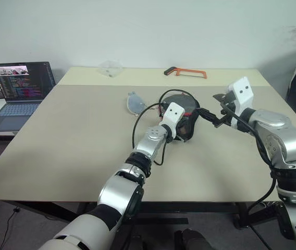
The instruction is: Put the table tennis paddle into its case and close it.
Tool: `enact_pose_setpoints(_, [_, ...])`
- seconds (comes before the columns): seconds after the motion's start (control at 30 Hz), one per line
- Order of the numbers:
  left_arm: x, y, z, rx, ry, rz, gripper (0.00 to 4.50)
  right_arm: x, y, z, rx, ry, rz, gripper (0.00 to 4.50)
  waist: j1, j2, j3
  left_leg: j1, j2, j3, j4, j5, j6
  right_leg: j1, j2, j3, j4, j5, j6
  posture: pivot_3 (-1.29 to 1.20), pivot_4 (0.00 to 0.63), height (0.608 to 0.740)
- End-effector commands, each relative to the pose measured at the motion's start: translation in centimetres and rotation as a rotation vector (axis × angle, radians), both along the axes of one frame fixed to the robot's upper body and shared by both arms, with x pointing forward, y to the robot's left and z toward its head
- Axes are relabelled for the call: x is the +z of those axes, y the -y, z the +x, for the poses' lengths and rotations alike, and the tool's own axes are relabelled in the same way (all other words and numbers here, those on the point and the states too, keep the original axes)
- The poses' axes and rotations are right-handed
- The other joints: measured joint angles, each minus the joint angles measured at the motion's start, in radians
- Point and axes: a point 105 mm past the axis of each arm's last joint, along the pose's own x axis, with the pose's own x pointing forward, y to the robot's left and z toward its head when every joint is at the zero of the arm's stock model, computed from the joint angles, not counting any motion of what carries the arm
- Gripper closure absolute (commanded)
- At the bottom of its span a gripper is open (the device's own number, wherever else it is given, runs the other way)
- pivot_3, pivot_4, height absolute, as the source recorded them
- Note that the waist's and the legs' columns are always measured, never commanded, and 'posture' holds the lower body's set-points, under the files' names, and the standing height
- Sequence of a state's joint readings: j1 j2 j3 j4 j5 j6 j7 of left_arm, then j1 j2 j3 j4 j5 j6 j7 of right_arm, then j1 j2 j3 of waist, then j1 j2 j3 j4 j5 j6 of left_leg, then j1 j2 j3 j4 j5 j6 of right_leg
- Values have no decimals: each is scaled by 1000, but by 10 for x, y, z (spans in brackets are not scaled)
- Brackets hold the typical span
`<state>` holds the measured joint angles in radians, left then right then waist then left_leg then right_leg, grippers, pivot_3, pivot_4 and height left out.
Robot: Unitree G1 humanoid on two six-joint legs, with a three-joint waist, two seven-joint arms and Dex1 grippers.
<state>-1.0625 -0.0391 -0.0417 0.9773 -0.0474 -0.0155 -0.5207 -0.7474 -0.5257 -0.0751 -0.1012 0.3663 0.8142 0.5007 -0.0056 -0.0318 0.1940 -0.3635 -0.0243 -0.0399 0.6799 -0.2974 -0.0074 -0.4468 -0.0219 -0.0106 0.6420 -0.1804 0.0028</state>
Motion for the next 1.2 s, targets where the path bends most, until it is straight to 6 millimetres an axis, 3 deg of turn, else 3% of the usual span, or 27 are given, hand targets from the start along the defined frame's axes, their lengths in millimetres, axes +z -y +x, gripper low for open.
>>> enact_pose_setpoints(0.03, [38,-18,-10,-123,85,-75,4439,16,23,13,-126,-49,247,0,-5,0,0,0,0,0,0,0,0,0,0,1,0,0,0,0,150,740])
enact_pose_setpoints(0.17, [44,-63,-25,-187,59,-25,4439,-9,33,24,-218,-248,450,0,-15,1,-1,1,2,0,-1,0,0,0,0,3,2,0,-1,0,150,740])
enact_pose_setpoints(0.23, [43,-96,-42,-242,11,38,4439,-28,33,29,-250,-363,544,0,-26,1,-1,1,2,-2,-1,0,0,-1,0,3,2,1,-3,0,150,740])
enact_pose_setpoints(0.37, [25,-152,-61,-225,-99,215,4439,-53,21,34,-248,-510,656,0,-29,2,0,-1,3,-1,-1,0,0,-3,0,4,3,2,-4,0,150,740])
enact_pose_setpoints(0.43, [20,-168,-64,-190,-136,246,4439,-61,14,37,-247,-554,678,0,-27,2,0,-1,2,-2,-1,0,0,-3,0,3,3,2,-4,0,150,740])
enact_pose_setpoints(0.57, [18,-178,-69,-158,-151,260,4439,-71,5,40,-232,-604,716,0,-20,2,0,-1,1,-2,-1,0,0,-2,0,2,1,2,-4,0,150,740])
enact_pose_setpoints(0.73, [35,-176,-90,-221,-177,157,4439,-90,-1,46,-236,-698,800,0,-23,2,0,-2,1,-2,-1,0,0,-2,-1,2,0,2,-3,0,150,740])
enact_pose_setpoints(1.0, [46,-201,-103,-193,-209,157,4439,-87,-14,42,-159,-717,816,0,-36,2,0,0,3,-2,-2,0,0,-2,0,3,2,1,-4,0,150,740])
enact_pose_setpoints(1.1, [52,-205,-104,-181,-226,122,3877,-84,-21,42,-127,-728,848,0,-35,2,0,0,3,-2,-2,0,0,-2,1,2,2,1,-4,0,150,740])
enact_pose_setpoints(1.2, [54,-204,-103,-174,-248,87,2843,-87,-26,42,-118,-744,852,0,-35,2,0,-1,3,-2,-2,0,0,-2,1,2,1,1,-4,0,150,740])
